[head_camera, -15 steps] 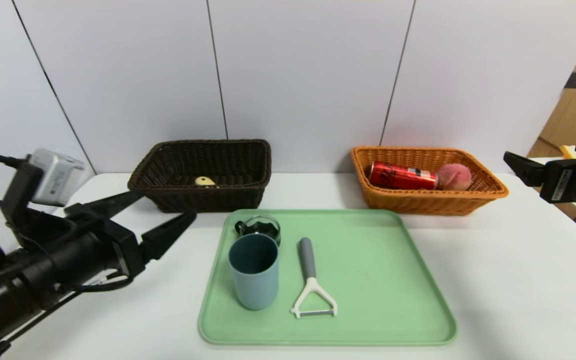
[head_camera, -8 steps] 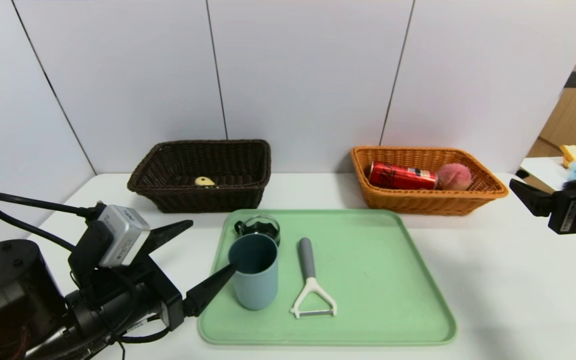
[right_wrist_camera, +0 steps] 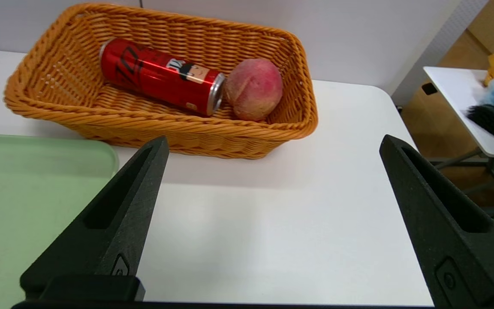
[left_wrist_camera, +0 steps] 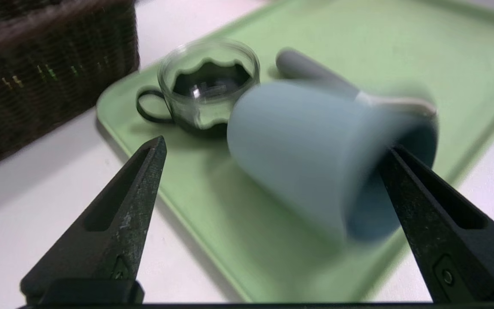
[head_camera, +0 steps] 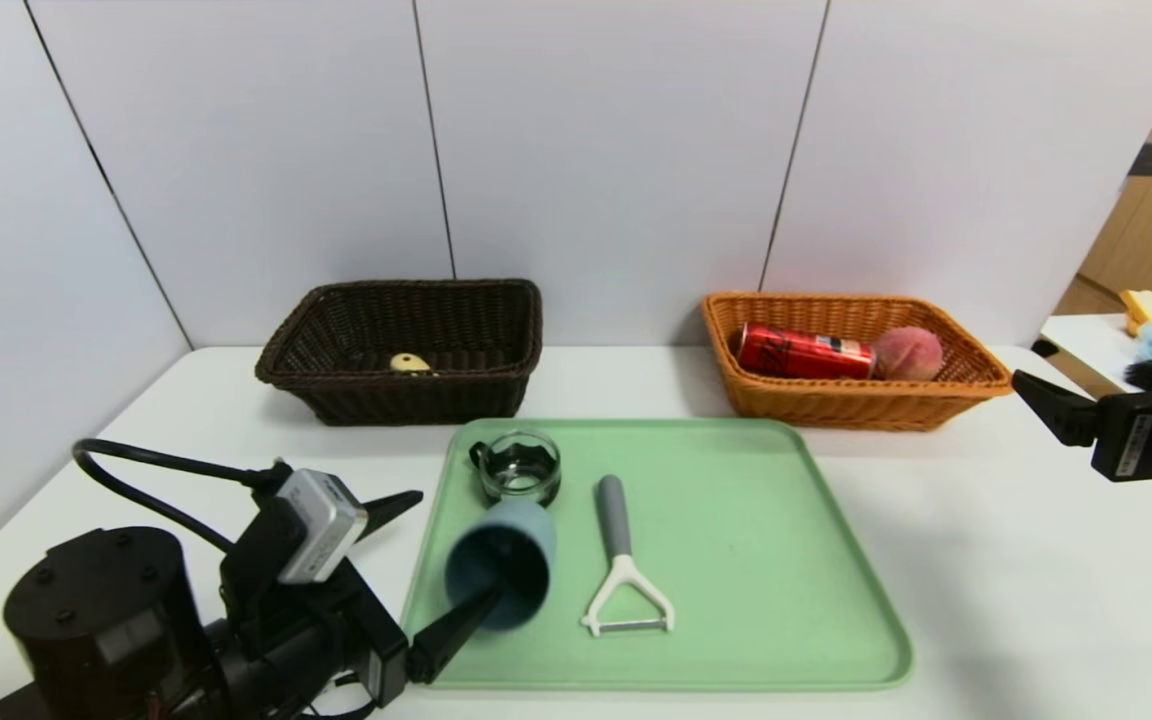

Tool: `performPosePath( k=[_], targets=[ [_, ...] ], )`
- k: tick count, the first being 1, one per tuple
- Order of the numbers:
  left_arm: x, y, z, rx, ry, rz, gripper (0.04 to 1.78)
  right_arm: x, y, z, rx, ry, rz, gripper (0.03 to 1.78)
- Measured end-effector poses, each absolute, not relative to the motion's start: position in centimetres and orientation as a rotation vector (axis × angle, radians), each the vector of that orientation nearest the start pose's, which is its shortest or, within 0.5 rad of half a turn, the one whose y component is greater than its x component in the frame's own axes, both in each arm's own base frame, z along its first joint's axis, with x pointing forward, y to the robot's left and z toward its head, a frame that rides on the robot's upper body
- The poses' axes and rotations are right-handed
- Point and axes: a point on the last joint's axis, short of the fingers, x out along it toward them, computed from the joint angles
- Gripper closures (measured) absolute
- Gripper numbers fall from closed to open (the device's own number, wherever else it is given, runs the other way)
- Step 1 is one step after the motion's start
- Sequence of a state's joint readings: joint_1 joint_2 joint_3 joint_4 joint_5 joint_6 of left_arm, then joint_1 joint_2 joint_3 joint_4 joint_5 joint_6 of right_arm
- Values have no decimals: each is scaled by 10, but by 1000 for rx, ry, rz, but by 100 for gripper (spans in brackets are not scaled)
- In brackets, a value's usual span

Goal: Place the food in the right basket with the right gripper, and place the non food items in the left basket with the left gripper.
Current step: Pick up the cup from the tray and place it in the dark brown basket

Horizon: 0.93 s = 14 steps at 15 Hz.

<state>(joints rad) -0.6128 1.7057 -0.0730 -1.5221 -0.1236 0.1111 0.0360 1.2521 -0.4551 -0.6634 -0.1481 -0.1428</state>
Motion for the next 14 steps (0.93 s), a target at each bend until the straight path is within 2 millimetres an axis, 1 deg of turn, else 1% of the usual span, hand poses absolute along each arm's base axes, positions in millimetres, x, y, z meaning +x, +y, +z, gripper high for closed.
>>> performPosePath(
  k=[4, 14],
  targets=[
    [170, -126, 100, 143, 102, -756, 13, 183, 3, 199, -155, 142, -98, 12],
    [171, -128, 97, 164, 105, -761, 13, 184, 4, 199, -153, 139, -76, 12]
  ],
)
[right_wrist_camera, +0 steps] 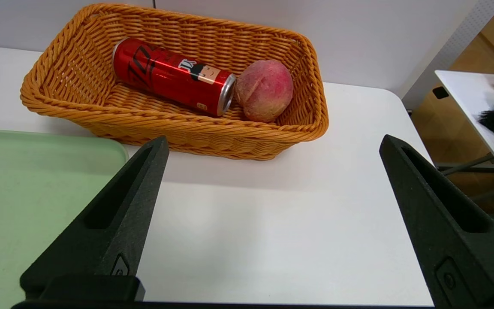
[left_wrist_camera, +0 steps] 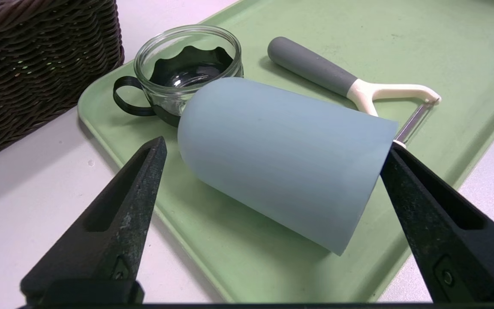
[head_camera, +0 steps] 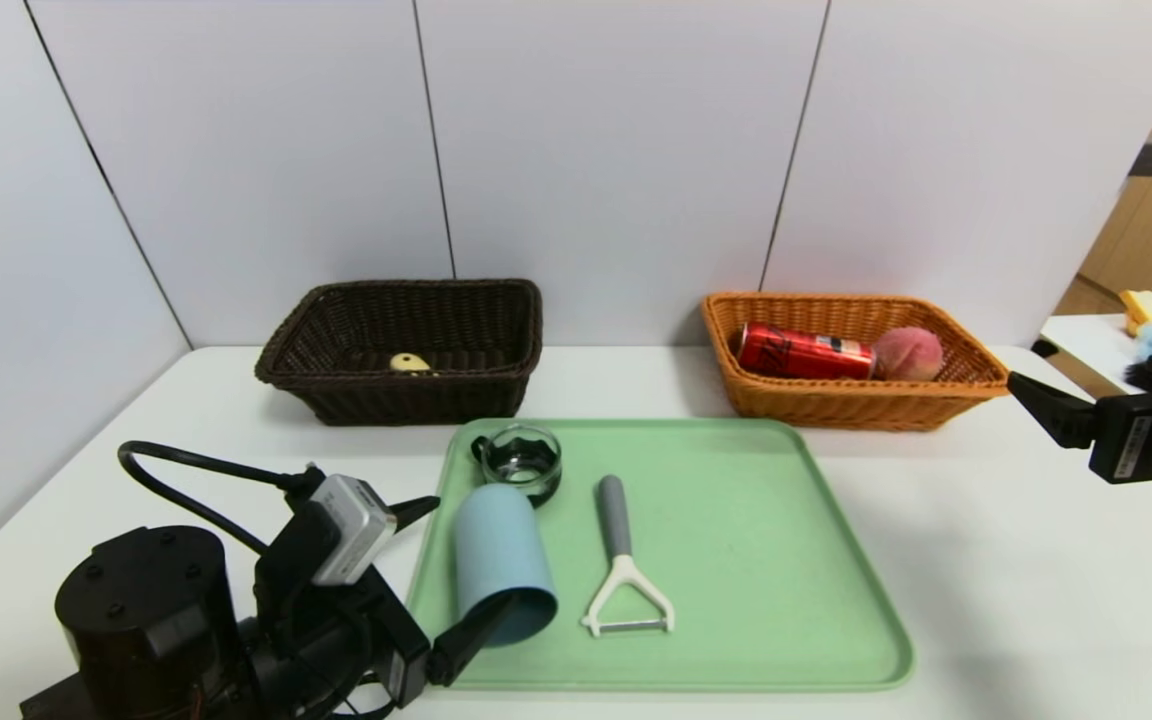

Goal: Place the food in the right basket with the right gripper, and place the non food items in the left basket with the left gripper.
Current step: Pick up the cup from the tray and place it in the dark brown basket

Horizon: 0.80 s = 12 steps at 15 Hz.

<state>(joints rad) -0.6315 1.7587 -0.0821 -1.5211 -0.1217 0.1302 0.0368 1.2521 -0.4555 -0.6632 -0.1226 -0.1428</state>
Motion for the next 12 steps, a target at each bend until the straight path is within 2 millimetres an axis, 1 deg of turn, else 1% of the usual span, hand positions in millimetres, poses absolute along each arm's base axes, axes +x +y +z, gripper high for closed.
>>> performPosePath(
  k=[2, 8, 12],
  targets=[
    [171, -130, 95, 185, 105, -767, 13, 183, 4, 200, -153, 135, -75, 12],
    [179, -136, 87, 352, 75, -754, 13, 180, 4, 201, -152, 129, -75, 12],
    [186, -140, 90, 355, 50, -741, 13, 178, 4, 200, -151, 129, -68, 12]
  ],
)
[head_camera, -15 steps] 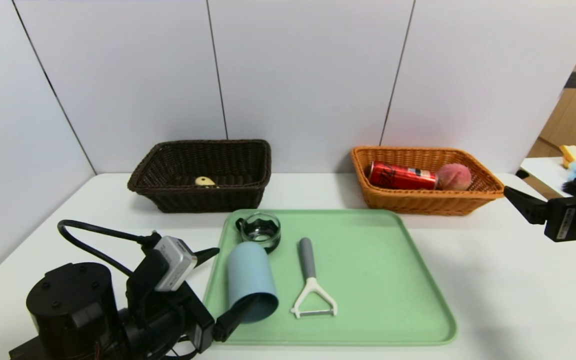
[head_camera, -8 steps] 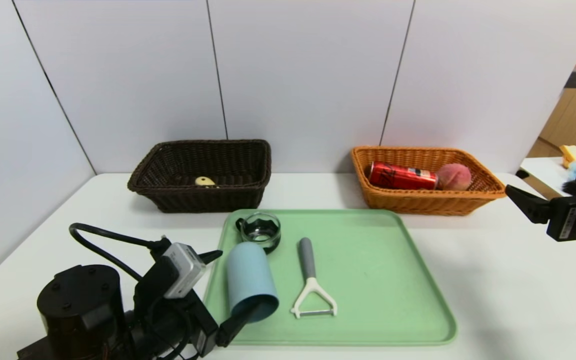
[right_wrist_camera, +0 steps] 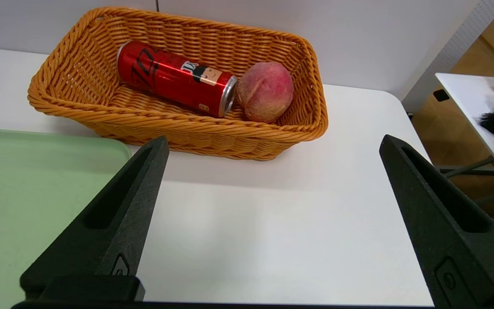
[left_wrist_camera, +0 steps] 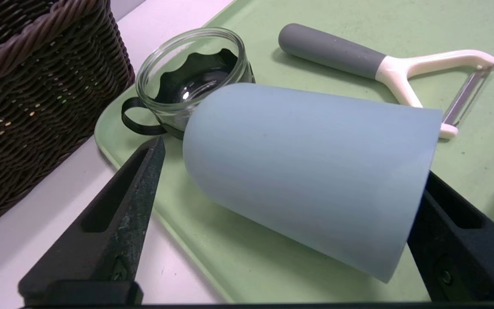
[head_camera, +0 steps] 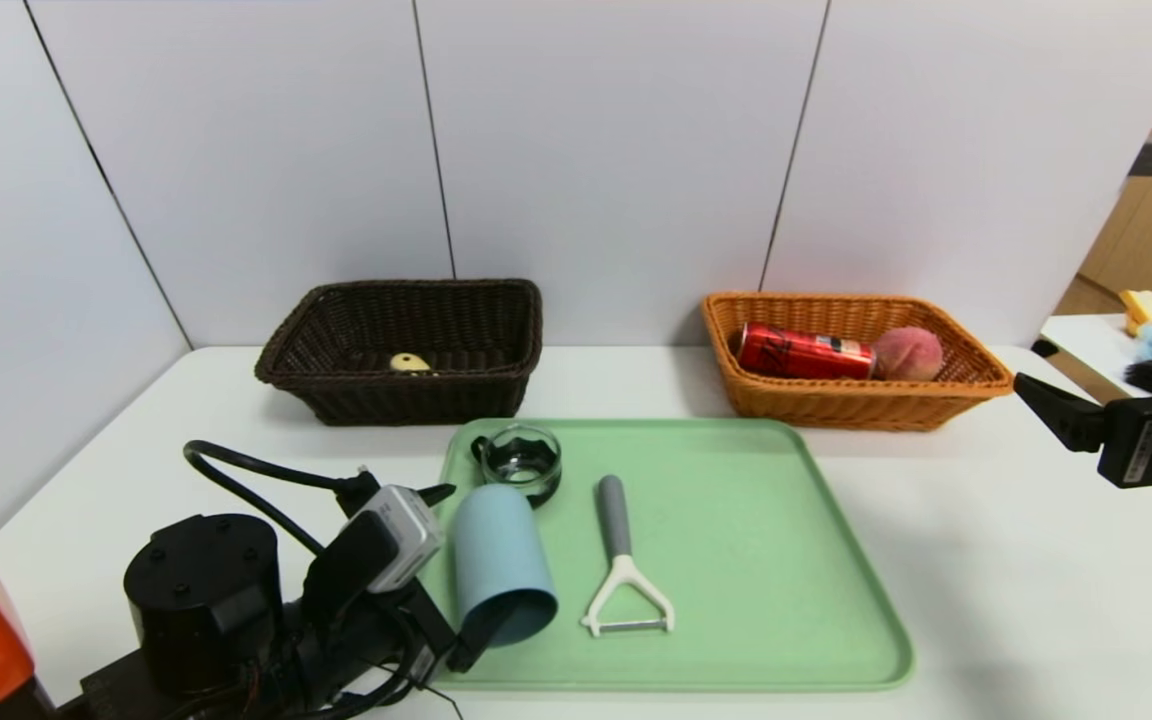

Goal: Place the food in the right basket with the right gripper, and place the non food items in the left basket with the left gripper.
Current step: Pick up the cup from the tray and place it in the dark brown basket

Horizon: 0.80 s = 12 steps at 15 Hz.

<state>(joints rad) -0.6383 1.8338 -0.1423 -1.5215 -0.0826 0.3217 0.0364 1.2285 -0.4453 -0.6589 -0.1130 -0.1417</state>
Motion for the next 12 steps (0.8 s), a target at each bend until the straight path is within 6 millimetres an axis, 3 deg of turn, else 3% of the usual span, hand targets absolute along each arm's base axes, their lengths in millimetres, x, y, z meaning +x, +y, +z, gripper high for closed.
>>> performPosePath(
  k=[5, 8, 12],
  targets=[
    [188, -142, 90, 356, 44, -738, 13, 176, 4, 199, -150, 131, -61, 12],
    [188, -142, 91, 356, 42, -738, 62, 176, 4, 199, -151, 131, -61, 12],
    [188, -142, 91, 355, 43, -739, 106, 176, 4, 198, -151, 134, -60, 12]
  ],
)
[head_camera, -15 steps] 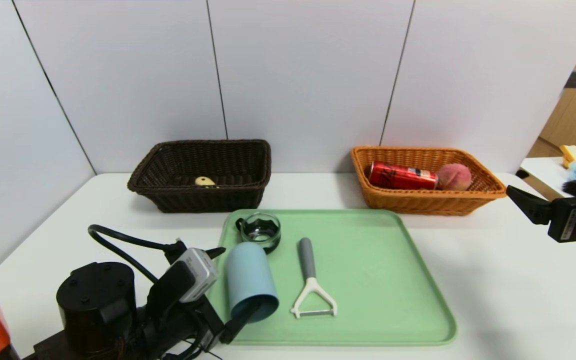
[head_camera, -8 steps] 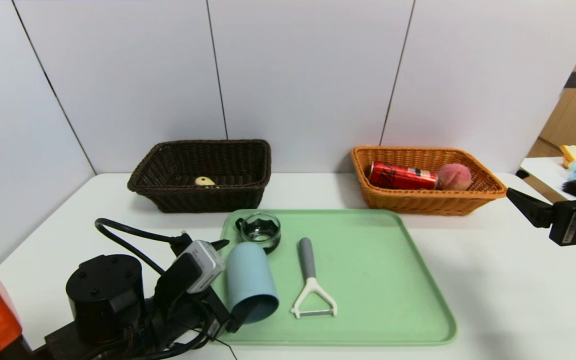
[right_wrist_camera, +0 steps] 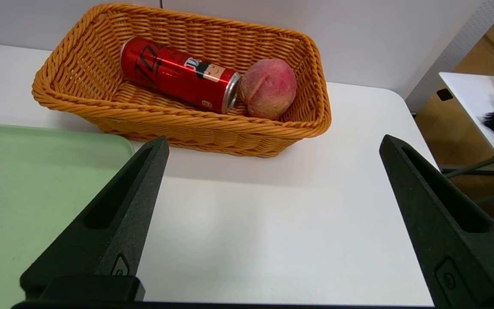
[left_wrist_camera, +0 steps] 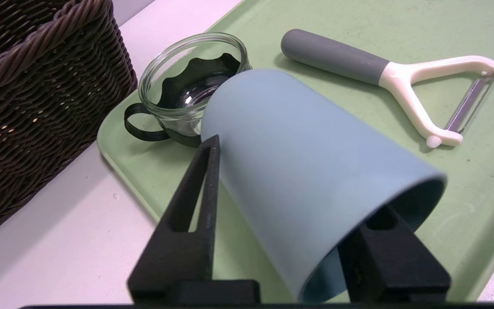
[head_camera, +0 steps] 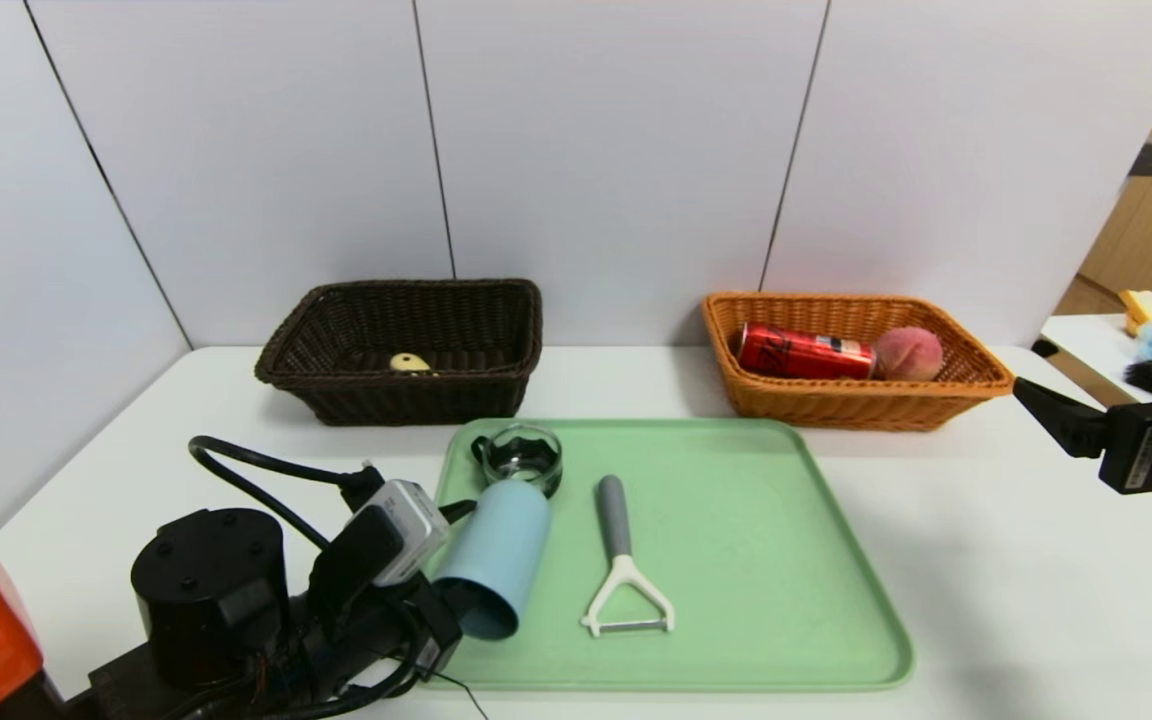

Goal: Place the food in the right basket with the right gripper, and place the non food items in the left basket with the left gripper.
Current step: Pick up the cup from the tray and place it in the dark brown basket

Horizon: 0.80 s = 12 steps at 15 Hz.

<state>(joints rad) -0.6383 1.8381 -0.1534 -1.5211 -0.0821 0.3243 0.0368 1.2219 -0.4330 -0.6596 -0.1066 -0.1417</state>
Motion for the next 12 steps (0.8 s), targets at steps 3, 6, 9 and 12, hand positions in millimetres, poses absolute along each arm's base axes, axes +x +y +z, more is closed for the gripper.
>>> performPosePath(
  k=[3, 6, 9, 12],
  targets=[
    [188, -142, 91, 355, 43, -740, 174, 175, 4, 198, -151, 135, -61, 12],
    [187, -141, 91, 351, 42, -739, 174, 175, 4, 197, -152, 136, -58, 12],
    [186, -140, 94, 340, 35, -736, 174, 175, 4, 196, -152, 140, -48, 12],
    [188, -142, 109, 289, -27, -731, 174, 175, 4, 196, -152, 141, -47, 12]
  ],
)
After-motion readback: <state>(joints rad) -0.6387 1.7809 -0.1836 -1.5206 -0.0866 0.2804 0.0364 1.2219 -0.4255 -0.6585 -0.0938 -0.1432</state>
